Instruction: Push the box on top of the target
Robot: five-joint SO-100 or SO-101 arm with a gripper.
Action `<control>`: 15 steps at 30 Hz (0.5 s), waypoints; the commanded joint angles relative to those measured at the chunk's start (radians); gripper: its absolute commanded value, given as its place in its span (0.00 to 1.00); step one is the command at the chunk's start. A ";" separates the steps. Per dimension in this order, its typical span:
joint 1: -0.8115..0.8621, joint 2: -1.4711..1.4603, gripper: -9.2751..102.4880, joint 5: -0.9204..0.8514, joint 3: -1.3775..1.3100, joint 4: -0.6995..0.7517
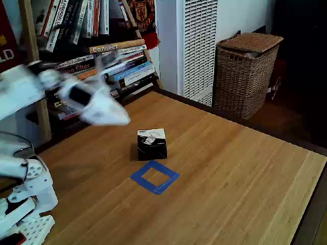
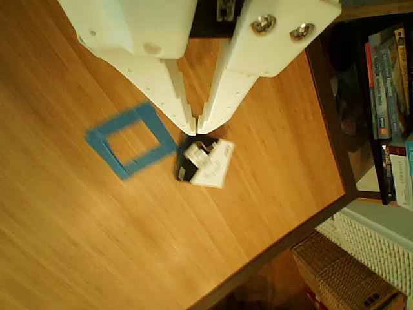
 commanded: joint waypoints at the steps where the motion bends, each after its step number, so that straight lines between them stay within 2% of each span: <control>1: -0.023 -0.147 0.08 -0.032 -0.112 -0.081; 15: -0.055 -0.420 0.08 -0.133 -0.258 -0.249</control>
